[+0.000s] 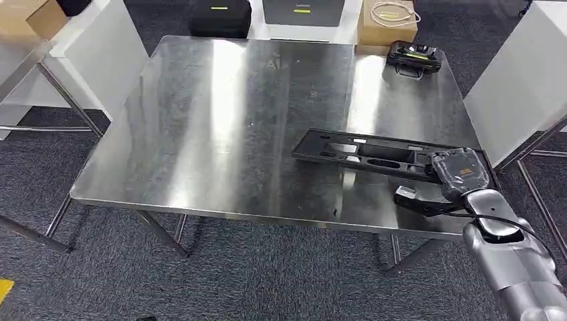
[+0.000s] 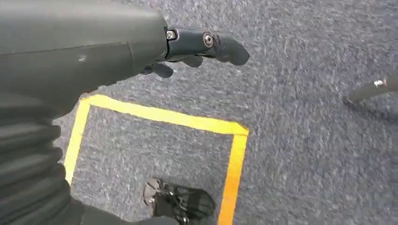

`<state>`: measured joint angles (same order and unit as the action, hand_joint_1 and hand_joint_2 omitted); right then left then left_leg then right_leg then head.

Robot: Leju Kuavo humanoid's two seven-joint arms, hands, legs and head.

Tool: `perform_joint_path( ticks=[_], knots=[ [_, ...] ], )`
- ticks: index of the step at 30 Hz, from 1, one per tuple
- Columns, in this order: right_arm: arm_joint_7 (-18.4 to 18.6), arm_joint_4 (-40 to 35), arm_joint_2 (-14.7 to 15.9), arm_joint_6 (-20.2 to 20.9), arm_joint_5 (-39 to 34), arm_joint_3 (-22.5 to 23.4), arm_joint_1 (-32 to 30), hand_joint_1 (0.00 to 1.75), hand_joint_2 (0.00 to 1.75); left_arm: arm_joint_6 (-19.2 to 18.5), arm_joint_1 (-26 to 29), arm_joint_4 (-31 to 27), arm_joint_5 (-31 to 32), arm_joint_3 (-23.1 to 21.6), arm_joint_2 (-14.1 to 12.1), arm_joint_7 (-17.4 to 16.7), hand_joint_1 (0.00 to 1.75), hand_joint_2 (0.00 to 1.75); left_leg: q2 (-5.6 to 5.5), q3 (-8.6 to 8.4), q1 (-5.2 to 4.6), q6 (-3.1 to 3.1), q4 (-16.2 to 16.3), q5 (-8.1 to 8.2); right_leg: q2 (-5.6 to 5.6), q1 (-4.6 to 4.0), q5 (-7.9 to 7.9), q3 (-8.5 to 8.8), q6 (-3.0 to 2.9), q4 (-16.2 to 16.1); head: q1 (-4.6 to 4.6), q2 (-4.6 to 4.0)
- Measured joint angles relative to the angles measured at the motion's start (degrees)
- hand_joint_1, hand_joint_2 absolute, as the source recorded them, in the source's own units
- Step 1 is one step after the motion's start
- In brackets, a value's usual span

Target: Take the parts from the cabinet and place them on the table.

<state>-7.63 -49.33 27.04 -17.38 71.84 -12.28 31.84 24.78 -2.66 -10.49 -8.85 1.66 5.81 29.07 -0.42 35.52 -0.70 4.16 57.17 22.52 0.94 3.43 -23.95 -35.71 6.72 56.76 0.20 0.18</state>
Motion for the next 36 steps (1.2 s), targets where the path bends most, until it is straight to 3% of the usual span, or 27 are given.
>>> perform_joint_path(
  ticks=[1, 2, 4, 5, 6, 7, 9, 10, 11, 12, 13, 15, 16, 17, 19, 23, 25, 29, 36],
  knots=[
    [0.00, 0.00, 0.00, 0.18, -0.04, -0.04, 0.23, 1.75, 1.75, -0.22, -0.05, 0.00, -0.13, 0.09, -0.18, 0.13, 0.00, 1.75, -0.07, 0.53, -0.30, -0.67, 1.02, 0.73, -0.34, -0.76, -0.22, 0.50, -0.62, 0.87, 0.24, 0.00],
    [-0.04, -0.15, 0.24, 0.24, -0.09, 0.00, 0.10, 1.75, 1.75, -0.41, 0.03, 0.00, -0.17, 0.15, -0.11, 0.39, 0.00, 1.75, -0.08, 0.67, -0.29, -0.89, 1.57, 1.08, -0.78, -0.68, -0.44, 0.21, -2.29, 1.15, -0.16, 0.00],
    [-0.24, -0.20, 0.35, 0.24, -0.11, 0.02, -0.09, 1.75, 1.75, -0.46, 0.03, 0.00, -0.44, 0.39, -0.09, 0.85, 0.00, 1.75, 0.05, 0.54, -0.13, -0.96, 1.69, 1.13, -0.86, -0.89, -0.56, 0.25, -3.34, 1.31, -0.41, 0.00],
    [-0.22, -0.20, 0.35, 0.24, -0.11, 0.04, -0.01, 1.75, 1.75, -0.44, 0.03, 0.00, -0.48, 0.50, -0.15, 0.96, 0.00, 1.75, 0.10, 0.73, 0.08, -1.12, 1.96, 1.40, -0.87, -0.45, -0.55, 0.40, -3.74, 1.28, -0.40, 0.00],
    [-0.20, -0.37, 0.48, 0.20, -0.09, 0.07, 0.00, 1.75, 1.75, -0.44, 0.03, 0.00, -0.57, 0.57, -0.15, 1.18, 0.00, 1.75, 0.16, 0.74, 0.31, -1.66, 2.76, 2.12, -0.96, -0.51, -0.58, 0.62, -4.14, 1.21, -0.48, 0.00],
    [-0.17, -0.50, 0.55, 0.15, 0.00, 0.07, 0.01, 1.75, 1.75, -0.48, 0.00, 0.00, -0.85, 0.65, -0.15, 1.46, 0.00, 1.75, 0.19, 1.76, 0.48, -2.26, 5.29, 3.86, -0.94, -0.49, -0.65, 0.76, -4.55, 1.21, -0.53, 0.00],
    [0.11, -0.74, 0.63, 0.02, 0.26, 0.07, 0.01, 1.75, 1.75, -1.01, -0.03, 0.00, -1.64, 1.05, -0.15, 1.88, 0.00, 1.75, 0.20, 5.96, 0.94, -3.08, 14.02, 8.22, -0.95, -0.60, -0.73, 0.82, -4.68, 1.22, -0.55, 0.00],
    [0.24, -0.77, 0.63, -0.02, 0.33, 0.07, -0.01, 1.75, 1.75, -1.18, 0.01, 0.00, -1.86, 1.14, -0.15, 1.99, 0.00, 1.75, 0.18, 7.75, 1.15, -3.34, 17.48, 9.51, -0.95, -0.63, -0.74, 0.82, -5.07, 1.22, -0.50, 0.00],
    [0.37, -0.79, 0.63, -0.04, 0.31, 0.07, -0.08, 1.75, 1.75, -1.33, 0.09, 0.00, -1.86, 1.29, -0.15, 2.01, 0.00, 1.75, 0.19, 9.02, 1.42, -3.67, 19.66, 9.64, -0.95, -0.66, -0.84, 0.84, -5.24, 1.22, -0.53, 0.00],
    [0.42, -0.81, 0.61, -0.04, 0.28, 0.07, -0.12, 1.75, 1.75, -1.29, 0.12, 0.00, -1.69, 1.40, -0.13, 2.01, 0.00, 1.75, 0.19, 8.59, 1.71, -3.89, 18.45, 8.31, -0.96, -0.65, -0.88, 0.94, -5.30, 1.22, -0.50, 0.00],
    [0.42, -0.87, 0.63, -0.04, 0.22, 0.09, -0.13, 1.75, 1.75, -1.24, 0.10, 0.00, -1.38, 1.40, -0.13, 2.08, 0.00, 1.75, 0.20, 6.88, 2.00, -4.12, 14.88, 6.00, -0.99, -0.60, -0.92, 1.03, -5.35, 1.23, -0.53, 0.00],
    [0.44, -1.25, 0.68, -0.02, 0.20, 0.11, -0.11, 1.75, 1.75, -1.14, 0.05, 0.00, -1.25, 1.40, -0.17, 2.30, 0.00, 1.75, 0.21, 1.33, 2.60, -4.45, 4.44, 1.20, -1.06, -0.53, -0.99, 1.36, -5.39, 1.23, -0.53, 0.00],
    [0.44, -1.49, 0.83, 0.00, 0.18, 0.15, -0.09, 1.75, 1.75, -0.94, -0.03, 0.00, -1.25, 1.42, -0.13, 2.40, 0.00, 1.75, 0.09, -0.43, 2.52, -5.08, 1.29, 1.93, -1.11, -1.13, -1.05, 1.32, -5.30, 1.26, -0.53, 0.00],
    [0.44, -1.62, 0.90, 0.09, 0.20, 0.20, 0.03, 1.75, 1.75, -0.70, -0.07, 0.00, -1.22, 1.49, -0.11, 2.51, 0.00, 1.75, -0.11, -0.36, 2.45, -5.91, 1.12, 1.25, -1.13, -1.34, -1.16, 1.12, -5.14, 1.33, -0.42, 0.00],
    [0.44, -1.71, 0.98, 0.20, 0.22, 0.26, -0.04, 1.75, 1.75, -0.68, -0.06, 0.00, -1.25, 1.66, -0.02, 2.58, 0.00, 1.75, -0.08, -0.24, 2.00, -4.67, 1.18, 1.60, -1.14, -1.55, -1.17, 1.02, -5.10, 1.21, -0.26, 0.00],
    [0.33, -1.77, 0.98, 0.44, 0.02, 0.28, -0.13, 1.75, 1.75, -1.66, -0.07, 0.00, -1.22, 1.90, 0.00, 2.56, 0.00, 1.75, -0.10, -0.09, 0.97, -3.80, 1.21, 1.58, -1.11, -1.43, -1.01, 1.05, -4.52, 1.04, -0.37, 0.00],
    [-0.55, -1.59, 0.98, 0.46, -0.92, 0.37, 0.04, 1.75, 1.75, -2.08, -0.06, 0.00, -0.98, 1.90, 0.00, 2.29, 0.00, 1.75, -0.11, 0.06, 0.74, -3.58, 1.21, 1.46, -1.11, -1.22, -0.88, 1.05, -3.93, 0.82, -0.37, 0.00],
    [-3.17, 2.29, 0.85, -0.09, -1.75, 0.35, 3.81, 1.75, 1.75, -2.49, -0.10, 0.00, 0.02, 1.88, 0.02, 1.99, 0.00, 1.75, -0.10, 0.27, 0.58, -3.24, 1.20, 1.28, -1.13, -1.12, -0.58, 1.08, -3.51, 0.37, -0.35, 0.00],
    [-5.16, 15.86, -1.59, -1.51, 0.43, -1.09, 17.35, 1.75, 1.75, -0.92, -0.35, 0.00, 0.13, 1.88, -0.02, 2.36, 0.00, 1.75, -0.13, 0.55, 0.27, -2.64, 1.18, 0.93, -1.12, -0.86, -0.13, 1.13, -2.85, -0.12, -0.33, 0.00]
  ],
)
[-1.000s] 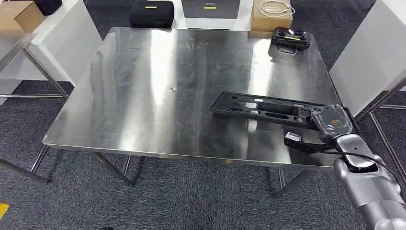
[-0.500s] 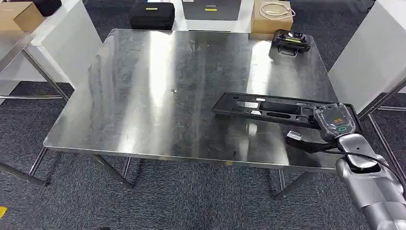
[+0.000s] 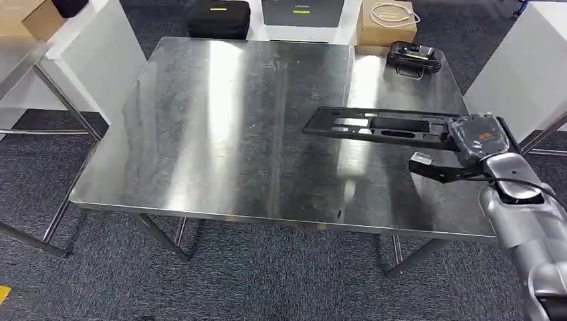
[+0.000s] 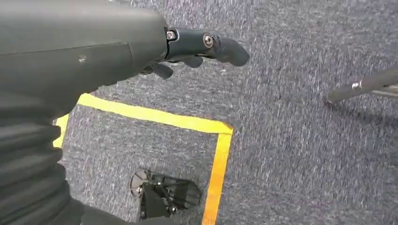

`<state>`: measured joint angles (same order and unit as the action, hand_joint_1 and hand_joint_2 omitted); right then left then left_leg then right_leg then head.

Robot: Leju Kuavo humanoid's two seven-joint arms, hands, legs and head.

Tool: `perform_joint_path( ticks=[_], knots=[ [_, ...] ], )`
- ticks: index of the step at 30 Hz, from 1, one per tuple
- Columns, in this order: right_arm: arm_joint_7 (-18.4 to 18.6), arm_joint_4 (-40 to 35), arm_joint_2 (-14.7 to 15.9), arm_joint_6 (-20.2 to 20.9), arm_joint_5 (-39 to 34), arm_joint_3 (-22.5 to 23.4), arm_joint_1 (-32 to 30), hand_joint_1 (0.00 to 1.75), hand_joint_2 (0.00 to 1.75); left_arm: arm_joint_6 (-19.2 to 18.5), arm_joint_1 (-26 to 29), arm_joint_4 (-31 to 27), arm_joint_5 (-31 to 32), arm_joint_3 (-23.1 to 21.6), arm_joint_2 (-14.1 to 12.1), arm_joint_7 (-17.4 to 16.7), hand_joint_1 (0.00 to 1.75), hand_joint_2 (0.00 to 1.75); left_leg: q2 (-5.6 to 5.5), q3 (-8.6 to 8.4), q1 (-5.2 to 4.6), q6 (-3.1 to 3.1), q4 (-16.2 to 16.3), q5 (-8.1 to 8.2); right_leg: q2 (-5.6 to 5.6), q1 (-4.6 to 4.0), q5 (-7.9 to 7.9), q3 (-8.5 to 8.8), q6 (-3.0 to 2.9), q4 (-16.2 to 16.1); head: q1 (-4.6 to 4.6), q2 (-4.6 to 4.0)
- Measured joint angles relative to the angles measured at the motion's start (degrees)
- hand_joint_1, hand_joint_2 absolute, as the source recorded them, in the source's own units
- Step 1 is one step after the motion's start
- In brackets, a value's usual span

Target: Take the parts from the cabinet and place them on the table.

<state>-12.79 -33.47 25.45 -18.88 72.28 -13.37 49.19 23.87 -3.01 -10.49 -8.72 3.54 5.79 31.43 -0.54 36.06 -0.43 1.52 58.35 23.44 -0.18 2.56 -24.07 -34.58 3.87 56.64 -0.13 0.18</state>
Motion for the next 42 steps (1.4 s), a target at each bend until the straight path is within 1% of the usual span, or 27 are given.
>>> perform_joint_path(
  ticks=[3, 5, 7, 9, 12, 14, 17, 18, 22, 23, 25, 27, 30, 34, 36, 37, 38, 42],
  knots=[
    [-0.24, 4.54, -1.84, 0.00, 0.61, -1.12, 4.70, 1.75, 1.75, 1.09, -0.03, 0.00, 0.24, 0.02, -0.02, 0.33, 0.00, 1.75, -0.02, 0.01, -0.01, 0.09, 0.00, -0.06, 0.02, 0.01, 0.10, 0.07, 0.13, -0.15, 0.00, 0.00],
    [-0.64, 6.13, -2.83, -0.04, 0.79, -1.60, 6.45, 1.75, 1.75, 1.73, -0.02, 0.00, 0.22, 0.04, -0.09, 0.68, 0.00, 1.75, -0.06, 0.01, -0.01, 0.17, 0.00, -0.12, 0.06, 0.01, 0.12, 0.14, 0.16, -0.20, 0.00, 0.00],
    [-2.80, 7.96, -3.78, -0.33, 0.66, -2.25, 7.83, 1.75, 1.75, 3.10, 0.01, 0.00, 0.17, 0.11, -0.09, 1.18, 0.00, 1.75, -0.06, 0.01, -0.01, 0.18, 0.00, -0.12, 0.07, 0.01, 0.13, 0.14, 0.17, -0.23, 0.00, 0.00],
    [-5.26, 9.10, -4.68, -0.83, 0.18, -2.65, 8.52, 1.75, 1.75, 3.63, 0.01, 0.00, 0.33, 0.13, -0.11, 1.31, 0.00, 1.75, -0.06, 0.01, -0.01, 0.19, 0.00, -0.13, 0.06, 0.01, 0.16, 0.17, 0.21, -0.27, 0.00, 0.00],
    [-10.30, 10.35, -6.02, -1.75, -1.44, -3.11, 8.67, 1.75, 1.75, 3.48, 0.05, 0.00, 0.44, 0.11, -0.11, 1.49, 0.00, 1.75, -0.08, 0.02, -0.01, 0.20, 0.00, -0.14, 0.08, 0.01, 0.16, 0.18, 0.21, -0.28, 0.02, 0.00],
    [-11.63, 10.87, -7.15, -2.47, -1.61, -3.54, 8.66, 1.75, 1.75, 3.76, 0.04, 0.00, 0.57, 0.11, -0.11, 1.49, 0.00, 1.75, -0.05, 0.02, -0.01, 0.20, 0.00, -0.13, 0.06, 0.01, 0.17, 0.17, 0.22, -0.29, 0.00, 0.00],
    [-12.00, 11.49, -8.49, -3.19, -1.61, -4.03, 8.65, 1.75, 1.75, 3.72, 0.05, 0.00, 0.57, 0.11, -0.09, 1.44, 0.00, 1.75, -0.07, 0.02, -0.01, 0.20, 0.00, -0.13, 0.08, 0.01, 0.17, 0.17, 0.22, -0.29, 0.02, 0.00],
    [-12.00, 11.70, -9.01, -3.63, -1.61, -4.29, 8.65, 0.00, 1.75, 3.74, 0.06, 0.00, 0.61, 0.11, -0.09, 1.33, 0.00, 1.75, -0.07, 0.02, -0.01, 0.20, 0.00, -0.14, 0.08, 0.01, 0.17, 0.16, 0.22, -0.29, 0.00, 0.00],
    [-11.87, 12.29, -10.28, -4.17, -1.96, -4.92, 8.67, 0.00, 1.75, 3.76, 0.06, 0.00, 0.35, 0.33, -0.11, 0.61, 0.00, 1.75, -0.07, 0.01, -0.01, 0.20, 0.00, -0.14, 0.08, 0.01, 0.17, 0.17, 0.22, -0.29, 0.00, 0.00],
    [-11.78, 12.42, -10.47, -4.17, -1.96, -5.07, 8.66, 0.00, 1.75, 4.11, 0.04, 0.00, 0.48, 0.35, -0.11, -0.69, 0.00, 0.00, -0.08, 0.01, -0.01, 0.20, 0.00, -0.14, 0.09, 0.01, 0.17, 0.17, 0.22, -0.30, 0.02, 0.00],
    [-11.37, 12.71, -10.65, -4.17, -2.01, -5.29, 8.66, 0.00, 1.75, 4.33, 0.11, 0.02, 0.59, 0.35, -0.11, -2.12, 0.00, 0.00, -0.08, 0.02, -0.03, 0.20, 0.00, -0.13, 0.08, 0.02, 0.17, 0.18, 0.22, -0.30, 0.02, 0.00],
    [-10.77, 12.93, -10.78, -4.07, -2.14, -5.42, 8.70, 0.00, 1.75, 2.91, 0.09, 0.04, 0.50, 0.42, -0.22, -4.00, 0.00, 0.00, -0.07, 0.01, -0.03, 0.20, 0.00, -0.13, 0.08, 0.03, 0.17, 0.18, 0.22, -0.33, 0.02, 0.00],
    [-9.90, 13.30, -10.80, -3.87, -2.51, -5.71, 8.68, 0.00, 1.75, 1.81, 0.11, 0.04, 1.18, 0.37, -0.31, -6.31, 0.00, 0.00, -0.08, 0.01, -0.03, 0.20, 0.01, -0.14, 0.09, 0.03, 0.17, 0.18, 0.22, -0.34, 0.02, 0.00],
    [-9.42, 13.76, -10.65, -3.78, -2.64, -6.04, 8.44, 0.00, 1.75, 1.25, 0.14, 0.04, 1.18, 0.37, -0.44, -7.39, 0.00, 0.00, -0.07, 0.01, -0.03, 0.20, 0.01, -0.14, 0.08, 0.03, 0.17, 0.18, 0.22, -0.35, 0.00, 0.00],
    [-8.74, 13.96, -10.58, -2.90, -2.66, -6.14, 8.38, 0.00, 1.75, 0.61, 0.15, 0.04, 1.18, 0.37, -0.46, -7.63, 0.00, 0.00, -0.07, 0.01, -0.03, 0.20, 0.01, -0.13, 0.08, 0.03, 0.17, 0.18, 0.22, -0.35, 0.00, 0.00],
    [-7.91, 14.11, -10.49, -1.37, -2.99, -6.14, 8.38, 0.00, 1.75, 0.13, 0.14, 0.04, 1.33, 0.37, -0.48, -7.69, 0.00, 0.00, -0.07, 0.01, -0.03, 0.20, 0.01, -0.13, 0.08, 0.03, 0.17, 0.18, 0.22, -0.35, 0.00, 0.00],
    [-6.75, 14.24, -10.47, 1.28, -3.61, -6.12, 8.42, 0.00, 1.75, -0.11, 0.14, 0.04, 1.35, 0.37, -0.48, -7.72, 0.00, 0.00, -0.07, 0.01, -0.03, 0.20, 0.01, -0.13, 0.08, 0.03, 0.17, 0.18, 0.22, -0.35, 0.02, 0.00],
    [2.00, 15.33, -10.41, 19.58, -6.59, -4.99, 9.41, 0.00, 1.75, -0.55, 0.15, 0.04, 1.66, 0.35, -0.50, -8.52, 0.00, 0.00, -0.07, 0.01, -0.05, 0.20, 0.01, -0.14, 0.08, 0.05, 0.17, 0.18, 0.22, -0.36, 0.00, 0.00]
  ],
)
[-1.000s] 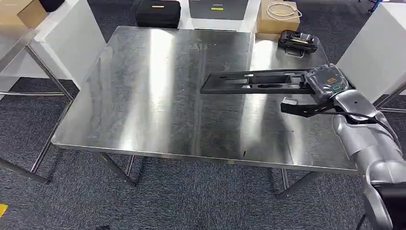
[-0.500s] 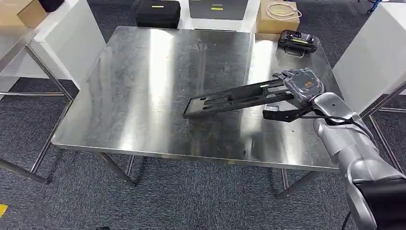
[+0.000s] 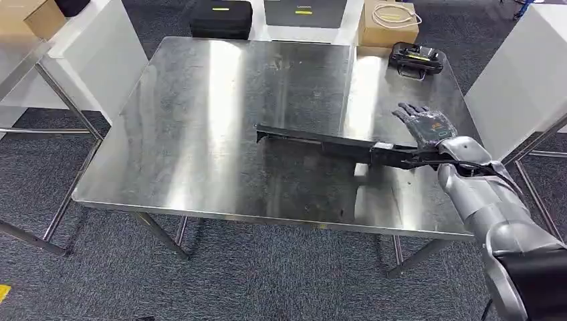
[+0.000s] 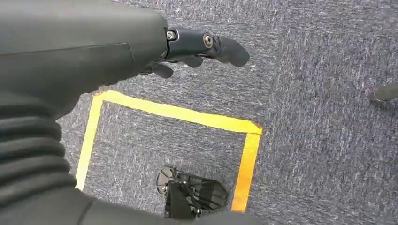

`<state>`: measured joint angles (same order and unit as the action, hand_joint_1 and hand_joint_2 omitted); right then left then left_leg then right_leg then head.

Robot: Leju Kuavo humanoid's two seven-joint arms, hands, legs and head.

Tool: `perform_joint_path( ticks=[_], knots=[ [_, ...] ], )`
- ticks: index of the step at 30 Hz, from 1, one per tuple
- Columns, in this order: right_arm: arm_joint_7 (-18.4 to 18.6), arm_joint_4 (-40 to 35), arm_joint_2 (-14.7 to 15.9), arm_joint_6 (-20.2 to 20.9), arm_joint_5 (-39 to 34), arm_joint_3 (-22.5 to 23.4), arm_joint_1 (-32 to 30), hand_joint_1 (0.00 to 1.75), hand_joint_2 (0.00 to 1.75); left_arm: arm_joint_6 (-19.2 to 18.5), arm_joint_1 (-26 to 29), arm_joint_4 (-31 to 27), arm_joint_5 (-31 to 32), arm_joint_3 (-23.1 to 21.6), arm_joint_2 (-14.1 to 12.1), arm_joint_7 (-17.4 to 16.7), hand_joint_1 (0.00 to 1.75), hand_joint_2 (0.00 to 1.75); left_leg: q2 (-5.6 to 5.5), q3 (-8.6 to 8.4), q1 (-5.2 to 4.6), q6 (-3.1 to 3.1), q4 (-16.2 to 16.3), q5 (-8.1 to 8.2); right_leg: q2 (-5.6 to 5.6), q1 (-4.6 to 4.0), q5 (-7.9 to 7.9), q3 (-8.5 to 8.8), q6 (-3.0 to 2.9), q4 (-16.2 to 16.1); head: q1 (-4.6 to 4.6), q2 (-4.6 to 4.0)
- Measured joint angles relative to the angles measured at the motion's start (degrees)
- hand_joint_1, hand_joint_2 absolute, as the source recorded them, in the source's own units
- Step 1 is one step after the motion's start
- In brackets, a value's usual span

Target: Take the parts from the cabinet and place them on the table.

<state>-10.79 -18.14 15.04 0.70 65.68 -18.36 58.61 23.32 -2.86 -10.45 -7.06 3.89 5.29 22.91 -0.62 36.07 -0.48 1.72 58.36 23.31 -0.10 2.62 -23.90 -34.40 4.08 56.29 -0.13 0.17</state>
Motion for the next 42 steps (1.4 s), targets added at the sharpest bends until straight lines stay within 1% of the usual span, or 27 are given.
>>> perform_joint_path(
  ticks=[4, 8, 11, 13, 16, 18, 19, 20, 21, 23, 24, 25, 26, 28, 29, 30, 31, 33, 34, 35, 36, 37, 38, 39, 40, 41, 42],
  knots=[
    [9.00, 0.90, 1.05, 12.98, -5.78, 3.43, 1.48, 0.00, 1.75, -3.15, 0.05, 0.00, -0.20, 0.00, -0.04, -0.11, 0.00, 0.00, -0.01, 0.00, -0.05, 0.03, 0.00, -0.02, 0.01, 0.06, 0.02, 0.00, 0.03, 0.00, 0.00, 0.00],
    [12.52, 1.42, 2.69, 19.59, -6.93, 6.32, 3.46, 0.00, 1.75, -4.11, 0.14, 0.00, -0.22, 0.00, -0.04, -0.28, 0.00, 0.00, 0.02, 0.00, -0.09, 0.04, 0.01, -0.01, -0.03, 0.12, 0.04, 0.00, 0.06, 0.00, 0.00, 0.00],
    [13.54, 1.58, 3.48, 19.10, -6.54, 7.22, 4.84, 0.00, 1.75, -4.11, 0.16, 0.00, -0.24, 0.02, -0.04, -0.48, 0.00, 0.00, 0.01, 0.00, -0.11, 0.06, 0.01, 0.00, -0.03, 0.14, 0.04, 0.00, 0.06, -0.01, 0.00, 0.00],
    [14.44, 1.62, 3.63, 18.41, -5.84, 7.37, 5.66, 0.00, 1.75, -4.11, 0.15, 0.00, -0.24, 0.02, -0.04, -0.61, 0.00, 0.00, 0.02, 0.07, -0.30, 0.60, 0.31, 0.29, -0.02, 0.57, 0.21, 0.04, 0.35, -0.21, -0.04, 0.00],
    [14.96, 1.69, 3.65, 18.04, -5.41, 7.37, 6.38, 0.00, 1.75, -4.13, 0.15, 0.00, -0.24, 0.02, -0.04, -0.74, 0.00, 0.00, 0.03, 0.10, -0.43, 1.00, 0.56, 0.51, -0.03, 0.68, 0.21, 0.12, 0.70, -0.27, -0.02, 0.00],
    [15.40, 1.68, 3.78, 17.90, -5.07, 7.37, 6.56, 0.00, 1.75, -4.13, 0.14, 0.00, -0.24, 0.02, -0.02, -0.72, 0.00, 0.00, 0.01, 0.02, -0.61, 1.68, 0.62, 0.10, -0.10, 0.70, 0.73, 0.55, 1.44, -0.79, -0.07, 0.00],
    [15.73, 1.71, 4.02, 17.88, -4.90, 7.37, 6.56, 0.00, 1.75, -4.13, 0.10, 0.00, -0.24, 0.02, -0.04, -0.66, 0.00, 0.00, 0.21, -0.44, -0.44, 2.44, -0.56, -0.68, -0.09, 0.60, 0.72, 0.63, 1.67, -1.02, 0.02, 0.00],
    [15.99, 1.75, 4.22, 17.88, -4.70, 7.37, 6.66, 0.00, 1.75, -4.13, 0.08, 0.00, -0.24, 0.02, 0.11, -0.59, 0.00, 0.00, 0.36, -0.69, -0.13, 2.82, -1.27, -1.15, 0.03, 0.69, -0.23, -0.05, 1.22, -0.23, 0.02, 0.00],
    [16.14, 1.79, 4.50, 17.88, -4.53, 7.37, 6.94, 0.00, 1.75, -4.20, 0.01, 0.00, -0.24, 0.02, 0.26, -0.48, 0.00, 0.00, 0.35, -0.51, -0.18, 3.34, -1.45, -1.50, 0.03, 0.42, -2.70, -1.52, 0.24, 3.21, 0.13, 0.00],
    [16.51, 1.90, 4.90, 17.88, -4.33, 7.35, 7.02, 0.00, 1.75, -4.26, 0.01, 0.00, -0.24, 0.04, 0.24, -0.48, 0.00, 0.00, 0.35, -0.05, -0.39, 3.70, -1.45, -1.76, 0.03, 0.28, -7.02, -5.53, -0.77, 13.08, 0.04, 0.00],
    [16.62, 2.06, 5.03, 17.88, -4.16, 7.35, 6.87, 0.00, 0.00, -4.31, 0.01, 0.00, -0.24, 0.04, 0.26, -0.48, 0.00, 0.00, 0.35, 0.13, -0.50, 3.74, -1.43, -1.88, 0.01, 0.03, -8.34, -7.18, -0.76, 17.02, 0.07, 0.00],
    [16.69, 2.21, 5.18, 17.88, -4.11, 7.35, 6.78, 0.00, 0.00, -4.35, 0.01, 0.00, -0.24, 0.04, 0.31, -0.48, 0.00, 0.00, 0.35, 0.31, -0.67, 3.66, -1.42, -2.09, 0.01, -0.44, -8.47, -7.56, -0.45, 18.48, 0.07, 0.00],
    [16.73, 2.32, 5.25, 17.88, -4.07, 7.35, 6.76, 0.00, 0.00, -4.50, 0.01, 0.00, -0.24, 0.04, 0.42, -0.48, 0.00, 0.00, 0.34, 0.52, -0.82, 3.63, -1.40, -2.29, 0.02, -0.64, -7.72, -6.41, -0.11, 16.88, 0.07, 0.00],
    [16.97, 2.34, 5.51, 17.86, -3.96, 7.33, 6.81, 0.00, 0.00, -4.66, -0.01, 0.00, -0.22, 0.04, 0.52, -0.48, 0.00, 0.00, 0.33, 0.94, -0.87, 3.33, -1.26, -2.67, 0.05, -0.84, -4.80, -0.90, 0.53, 7.63, 0.04, 0.00],
    [17.19, 2.34, 5.60, 17.86, -3.89, 7.33, 6.99, 0.00, 0.00, -4.66, -0.06, -0.02, -0.22, 0.04, 0.57, -0.44, 0.00, 0.00, 0.32, 1.17, -0.93, 3.07, -0.99, -2.86, 0.21, -0.87, -3.79, 2.80, 0.48, 1.75, 0.09, 0.00],
    [17.61, 2.34, 5.71, 17.86, -3.70, 7.30, 7.19, 0.00, 0.00, -4.68, -0.09, -0.02, -0.20, 0.04, 0.57, -0.39, 0.00, 0.00, 0.24, 1.75, -1.18, 2.78, -0.86, -3.04, 0.01, -1.63, -3.30, 4.04, -0.42, 0.83, 0.00, 0.00],
    [17.96, 2.34, 5.84, 17.86, -3.61, 7.26, 7.21, 0.00, 0.00, -4.68, -0.08, 0.00, -0.09, 0.04, 0.70, -0.26, 0.00, 0.00, 0.32, 1.59, -1.23, 2.50, -0.74, -3.22, -0.07, -2.02, -2.67, 3.35, -0.70, 0.93, -0.15, 0.00],
    [18.50, 2.45, 6.34, 17.88, -3.61, 7.26, 7.31, 0.00, 0.00, -4.74, -0.04, -0.02, 0.04, 0.02, 0.70, -0.13, 0.00, 0.00, 0.16, 1.96, -1.32, 2.29, -0.37, -3.58, -0.04, -1.88, -2.66, 3.12, -1.41, 0.56, -0.18, 0.00],
    [18.59, 2.51, 6.36, 17.90, -3.63, 7.26, 7.24, 0.00, 0.00, -4.76, -0.02, 0.00, 0.11, 0.02, 0.70, -0.11, 0.00, 0.00, 0.16, 2.12, -1.28, 2.08, -0.42, -3.82, -0.04, -1.61, -2.41, 2.92, -1.85, 0.52, -0.15, 0.00],
    [18.59, 2.69, 6.47, 17.95, -3.63, 7.26, 7.39, 0.00, 0.00, -4.76, -0.03, -0.02, 0.37, 0.02, 0.48, -0.11, 0.00, 0.00, 0.14, 2.87, -0.94, 1.66, 0.08, -3.45, 0.06, -0.67, -1.81, 2.42, -2.61, 0.37, 0.00, 0.00],
    [18.59, 2.71, 6.71, 17.95, -3.63, 7.26, 7.39, 0.00, 0.00, -4.76, -0.02, 0.00, 0.59, 0.00, 0.52, -0.13, 0.00, 0.00, 0.20, 3.63, -0.84, 0.99, 1.63, -0.98, 0.07, -0.69, -1.28, 1.97, -3.49, 0.37, -0.31, 0.00],
    [18.59, 2.71, 6.95, 17.95, -3.63, 7.26, 7.37, 0.00, 0.00, -4.79, -0.06, 0.00, 0.66, 0.00, 0.61, -0.13, 0.00, 0.00, 0.23, 4.56, -0.51, 0.40, 4.52, 2.05, 0.10, -0.68, -0.97, 1.59, -3.88, 0.37, -0.31, 0.00],
    [18.59, 2.71, 7.15, 17.95, -3.63, 7.26, 7.37, 0.00, 0.00, -4.81, -0.13, 0.00, 0.72, -0.02, 0.61, -0.15, 0.00, 0.00, 0.28, 6.02, 0.08, -0.29, 9.55, 5.69, 0.18, -0.69, -0.48, 0.99, -4.00, 0.40, -0.33, 0.00],
    [18.59, 2.73, 7.35, 17.95, -3.63, 7.26, 7.37, 0.00, 0.00, -4.81, -0.18, 0.00, 0.79, -0.02, 0.61, -0.26, 0.00, 0.00, 0.37, 7.15, 0.55, -0.75, 13.86, 7.96, 0.19, -0.69, -0.12, 0.47, -3.92, 0.41, -0.35, 0.00],
    [18.59, 2.82, 7.58, 17.97, -3.61, 7.26, 7.33, 0.00, 0.00, -4.81, -0.22, 0.00, 0.89, -0.02, 0.61, -0.28, 0.00, 0.00, 0.39, 7.64, 0.97, -1.18, 17.10, 9.11, 0.17, -0.67, 0.27, -0.05, -3.76, 0.46, -0.33, 0.00],
    [18.59, 2.93, 7.74, 17.99, -3.61, 7.26, 7.24, 0.00, 0.00, -4.81, -0.24, 0.00, 0.98, -0.02, 0.61, -0.28, 0.00, 0.00, 0.41, 6.89, 1.32, -1.42, 17.60, 8.75, 0.15, -0.60, 0.65, -0.50, -3.55, 0.48, -0.35, 0.00],
    [18.59, 3.02, 7.98, 18.14, -3.55, 7.26, 7.18, 0.00, 0.00, -4.81, -0.29, -0.02, 1.07, -0.02, 0.61, -0.35, 0.00, 0.00, 0.41, 4.85, 1.60, -1.59, 15.52, 7.43, 0.14, -0.46, 1.07, -0.96, -3.29, 0.51, -0.35, 0.00]
  ],
)
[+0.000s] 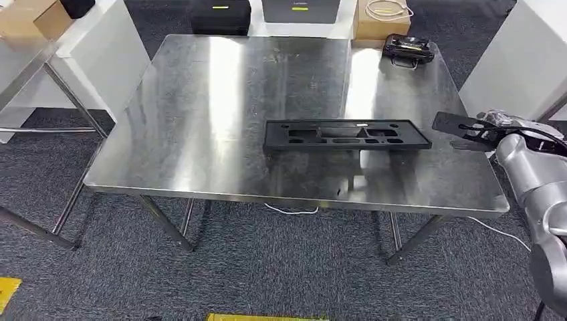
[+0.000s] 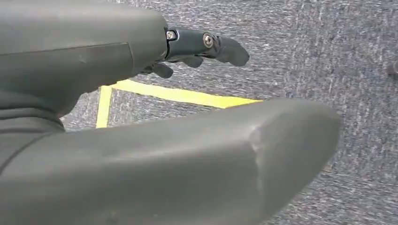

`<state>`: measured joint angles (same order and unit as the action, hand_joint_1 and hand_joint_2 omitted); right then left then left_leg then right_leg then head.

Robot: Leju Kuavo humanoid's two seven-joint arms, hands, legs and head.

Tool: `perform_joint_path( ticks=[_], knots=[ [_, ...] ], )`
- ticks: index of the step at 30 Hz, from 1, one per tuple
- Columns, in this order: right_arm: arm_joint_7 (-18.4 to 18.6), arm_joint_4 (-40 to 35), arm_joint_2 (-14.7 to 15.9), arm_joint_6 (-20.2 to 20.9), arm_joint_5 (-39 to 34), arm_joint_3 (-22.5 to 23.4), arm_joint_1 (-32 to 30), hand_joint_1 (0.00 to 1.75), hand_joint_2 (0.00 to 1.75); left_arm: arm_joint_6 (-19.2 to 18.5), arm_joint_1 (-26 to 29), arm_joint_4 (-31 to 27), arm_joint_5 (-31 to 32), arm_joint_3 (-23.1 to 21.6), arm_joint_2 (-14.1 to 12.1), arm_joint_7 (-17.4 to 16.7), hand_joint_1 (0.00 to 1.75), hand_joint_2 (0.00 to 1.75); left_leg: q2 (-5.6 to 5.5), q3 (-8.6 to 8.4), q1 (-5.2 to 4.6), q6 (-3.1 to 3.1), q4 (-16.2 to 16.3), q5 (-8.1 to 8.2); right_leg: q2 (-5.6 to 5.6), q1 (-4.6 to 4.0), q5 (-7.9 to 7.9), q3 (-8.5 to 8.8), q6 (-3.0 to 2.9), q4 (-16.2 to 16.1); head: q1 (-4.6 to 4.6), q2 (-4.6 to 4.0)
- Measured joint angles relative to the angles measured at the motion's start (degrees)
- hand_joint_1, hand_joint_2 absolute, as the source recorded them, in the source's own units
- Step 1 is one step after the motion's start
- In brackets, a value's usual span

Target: Take the parts from the cabinet and place them on the table.

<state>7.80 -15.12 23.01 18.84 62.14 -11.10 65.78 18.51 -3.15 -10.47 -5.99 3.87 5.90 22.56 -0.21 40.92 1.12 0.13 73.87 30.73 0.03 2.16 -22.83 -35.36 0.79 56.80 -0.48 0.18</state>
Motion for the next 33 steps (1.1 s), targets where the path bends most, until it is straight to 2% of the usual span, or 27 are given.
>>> perform_joint_path(
  ticks=[2, 3, 4, 7, 8, 9, 11, 12, 13, 14, 15, 16, 17, 18, 19, 20, 23, 24, 25, 26, 27, 28, 29, 30, 31, 32, 33],
  knots=[
    [0.15, 0.07, 0.46, 0.15, 0.18, 0.00, 0.00, 0.00, 0.00, 0.00, -0.23, 0.00, 0.02, 0.00, 0.00, -0.09, 0.00, 0.00, 0.00, -6.70, 0.23, 0.01, -9.10, -3.02, -0.07, 0.25, 0.55, -0.55, 0.75, 0.03, -0.02, 0.00],
    [0.17, 0.07, 0.70, 0.15, 0.31, 0.00, 0.05, 0.00, 0.00, 0.00, -0.42, -0.02, 0.02, 0.00, 0.00, -0.09, 0.00, 0.00, -0.10, -10.07, 0.22, 0.29, -14.20, -2.80, -0.02, 0.28, 0.90, -0.59, 0.96, 0.03, -0.07, 0.00],
    [0.20, 0.07, 0.94, 0.15, 0.37, 0.00, 0.08, 0.00, 0.00, 0.00, -0.58, -0.04, 0.09, 0.00, -0.02, -0.09, 0.00, 0.00, -0.16, -10.82, -0.19, 0.47, -15.25, -2.39, 0.00, 0.21, 1.32, -0.88, 1.57, -0.11, 0.04, 0.00],
    [0.24, 0.09, 1.10, 0.37, 0.46, -0.02, 0.20, 0.00, 0.00, -0.02, -0.67, -0.04, 0.11, 0.00, -0.02, -0.22, 0.00, 0.00, -0.30, -9.92, -1.04, 1.70, -15.20, -3.36, 0.08, 0.26, 2.51, -0.67, 3.27, -0.85, -0.07, 0.00],
    [0.24, 0.15, 1.25, 0.37, 0.48, -0.02, 0.07, 0.00, 0.00, -0.02, -0.76, -0.04, 0.11, 0.00, -0.02, -0.26, 0.00, 0.00, -0.05, -10.08, -0.78, 2.74, -16.50, -4.72, 0.08, -0.06, 2.60, -1.04, 3.67, -0.94, -0.09, 0.00],
    [0.24, 0.17, 1.45, 0.37, 0.48, -0.02, 0.16, 0.00, 0.00, -0.04, -0.94, -0.04, 0.17, -0.02, 0.18, -0.28, 0.00, 0.00, 0.17, -9.67, -0.95, 3.21, -16.96, -5.61, 0.10, 0.15, 1.21, -1.84, 3.15, 0.04, -0.02, 0.00],
    [0.46, 0.22, 1.80, 0.35, 0.50, -0.02, 0.14, 0.00, 0.00, -0.04, -1.09, -0.07, 0.17, 0.00, 0.13, -0.50, 0.00, 0.00, 0.16, -8.13, -1.21, 4.41, -17.08, -6.84, 0.07, 0.06, -4.69, -4.66, 1.54, 7.40, 0.09, 0.00],
    [0.52, 0.28, 1.79, 0.33, 0.48, -0.02, 0.04, 0.00, 0.00, -0.07, -1.11, -0.07, 0.17, -0.02, 0.15, -0.57, 0.00, 0.00, 0.21, -7.29, -1.33, 4.57, -17.06, -7.53, 0.07, 0.05, -7.19, -6.33, 1.35, 12.45, 0.07, 0.00],
    [0.72, 0.41, 1.84, 0.31, 0.48, -0.02, -0.07, 0.00, 0.00, -0.13, -1.11, -0.07, 0.22, -0.02, 0.15, -0.68, 0.00, 0.00, 0.21, -6.32, -1.47, 4.61, -17.01, -8.16, 0.02, -0.08, -8.61, -7.50, 1.59, 16.77, 0.13, 0.00],
    [0.94, 0.48, 1.92, 0.28, 0.48, -0.02, -0.16, 0.00, 0.00, -0.29, -1.12, -0.07, 0.28, -0.04, 0.20, -0.77, 0.00, 0.00, 0.22, -5.51, -1.61, 4.56, -16.98, -8.78, 0.02, -0.13, -8.52, -7.49, 2.16, 18.62, 0.07, 0.00],
    [1.03, 0.52, 1.95, 0.24, 0.48, -0.02, -0.27, 0.00, 0.00, -0.35, -1.11, -0.07, 0.35, -0.04, 0.26, -0.81, 0.00, 0.00, 0.22, -4.72, -1.67, 4.49, -16.93, -9.37, 0.03, -0.10, -7.52, -6.28, 2.89, 17.97, 0.07, 0.00],
    [1.07, 0.55, 1.95, 0.17, 0.48, -0.02, -0.33, 0.00, 0.00, -0.37, -1.11, -0.07, 0.35, -0.04, 0.28, -0.85, 0.00, 0.00, 0.23, -3.87, -1.68, 4.27, -16.82, -9.94, 0.03, -0.10, -5.95, -3.94, 3.61, 15.09, 0.13, 0.00],
    [1.16, 0.57, 1.95, 0.11, 0.48, -0.02, -0.30, 0.00, 0.00, -0.35, -1.15, -0.07, 0.35, -0.07, 0.28, -0.92, 0.00, 0.00, 0.23, -3.04, -1.66, 4.03, -16.64, -10.52, 0.05, -0.09, -4.53, -0.62, 4.12, 10.61, 0.11, 0.00],
    [1.31, 0.55, 1.95, -0.09, 0.48, -0.02, -0.24, 0.00, 0.00, -0.35, -1.18, -0.07, 0.44, -0.04, 0.28, -0.96, 0.00, 0.00, 0.20, -2.37, -1.69, 3.75, -16.31, -10.98, 0.08, -0.06, -4.43, 3.27, 4.06, 5.34, 0.11, 0.00],
    [1.51, 0.55, 1.95, -0.20, 0.48, -0.02, -0.10, 0.00, 0.00, -0.35, -1.19, -0.13, 0.52, -0.04, 0.28, -1.00, 0.00, 0.00, 0.16, -1.60, -2.14, 3.45, -15.84, -11.25, 0.05, -0.53, -5.87, 6.75, 3.64, 0.72, 0.18, 0.00],
    [1.60, 0.57, 1.99, -0.40, 0.46, 0.00, -0.34, 0.00, 0.00, -0.35, -1.21, -0.18, 0.61, -0.07, 0.28, -1.03, 0.00, 0.00, 0.18, -1.39, -2.17, 3.08, -15.82, -11.98, -0.23, -1.22, -6.05, 6.23, 2.88, 0.18, -0.20, 0.00],
    [2.25, 0.68, 1.88, -0.72, 0.46, 0.00, -0.73, 0.00, 0.00, -0.33, -1.02, -0.15, 0.59, -0.04, 0.26, -1.11, 0.00, 0.00, -0.08, -0.81, -2.26, 2.66, -15.80, -13.26, -0.02, -0.87, -5.25, 5.34, 1.77, 0.39, -0.18, 0.00],
    [2.41, 0.79, 1.73, -0.83, 0.46, 0.00, -0.91, 0.00, 0.00, -0.33, -0.96, -0.15, 0.57, -0.04, 0.11, -1.11, 0.00, 0.00, -0.13, -0.07, -1.85, 2.17, -15.08, -12.01, 0.26, 0.28, -4.44, 4.84, 1.12, 0.31, -0.02, 0.00],
    [2.47, 0.79, 1.53, -0.94, 0.48, 0.00, -1.02, 0.00, 0.00, -0.33, -0.93, -0.15, 0.50, -0.04, 0.11, -1.16, 0.00, 0.00, -0.04, 0.63, -1.65, 1.63, -12.85, -8.59, 0.27, 0.30, -3.85, 4.21, 0.19, 0.28, -0.26, 0.00],
    [2.54, 0.79, 1.44, -1.01, 0.52, 0.00, -1.02, 0.00, 0.00, -0.33, -0.95, -0.15, 0.50, -0.02, 0.13, -1.16, 0.00, 0.00, -0.03, 1.75, -1.34, 1.15, -8.91, -4.67, 0.31, 0.20, -3.16, 3.51, -0.26, 0.33, -0.22, 0.00],
    [2.56, 0.79, 1.38, -1.05, 0.55, 0.00, -1.01, 0.00, 0.00, -0.33, -0.97, -0.15, 0.50, -0.04, 0.11, -1.16, 0.00, 0.00, -0.05, 2.82, -1.00, 0.71, -4.33, -1.55, 0.31, 0.16, -2.49, 2.71, -0.31, 0.35, -0.20, 0.00],
    [2.58, 0.79, 1.38, -1.14, 0.55, 0.00, -1.02, 0.00, 0.00, -0.33, -0.97, -0.15, 0.50, -0.04, 0.11, -1.16, 0.00, 0.00, -0.04, 3.49, -0.67, 0.27, -0.26, 0.19, 0.30, 0.14, -1.87, 1.92, -0.25, 0.38, -0.31, 0.00],
    [2.58, 0.79, 1.36, -1.16, 0.55, 0.00, -1.16, 0.00, 0.00, -0.33, -0.96, -0.15, 0.50, -0.04, 0.13, -1.16, 0.00, 0.00, -0.03, 3.40, -0.35, -0.05, 2.02, 0.19, 0.31, 0.16, -1.29, 1.19, -0.08, 0.41, -0.20, 0.00],
    [2.64, 0.81, 1.36, -1.16, 0.55, 0.00, -1.28, 0.00, 0.00, -0.33, -0.97, -0.15, 0.50, -0.04, 0.13, -1.16, 0.00, 0.00, -0.02, 2.47, -0.01, -0.28, 2.19, -0.96, 0.30, 0.21, -0.71, 0.47, 0.08, 0.43, -0.28, 0.00],
    [2.97, 0.85, 1.36, -1.23, 0.52, 0.00, -1.41, 0.00, 0.00, -0.33, -1.00, -0.17, 0.50, -0.04, 0.11, -1.16, 0.00, 0.00, 0.01, 0.32, 0.31, -0.45, 0.36, -2.99, 0.28, 0.30, -0.06, -0.34, 0.38, 0.54, -0.28, 0.00],
    [3.26, 0.85, 1.38, -1.36, 0.50, 0.02, -1.54, 0.00, 0.00, -0.35, -1.03, -0.17, 0.50, -0.04, 0.11, -1.16, 0.00, 0.00, 0.01, -2.84, 0.60, -0.55, -3.29, -4.69, 0.24, 0.49, 0.40, -1.08, 0.84, 0.62, -0.26, 0.00],
    [3.75, 0.85, 1.40, -1.64, 0.48, 0.06, -1.61, 0.00, 0.00, -0.35, -1.08, -0.20, 0.50, -0.02, 0.11, -1.16, 0.00, 0.00, 0.00, -6.54, 0.74, -0.52, -7.86, -5.04, 0.16, 0.52, 0.87, -1.55, 1.23, 0.72, -0.29, 0.00]
  ],
)
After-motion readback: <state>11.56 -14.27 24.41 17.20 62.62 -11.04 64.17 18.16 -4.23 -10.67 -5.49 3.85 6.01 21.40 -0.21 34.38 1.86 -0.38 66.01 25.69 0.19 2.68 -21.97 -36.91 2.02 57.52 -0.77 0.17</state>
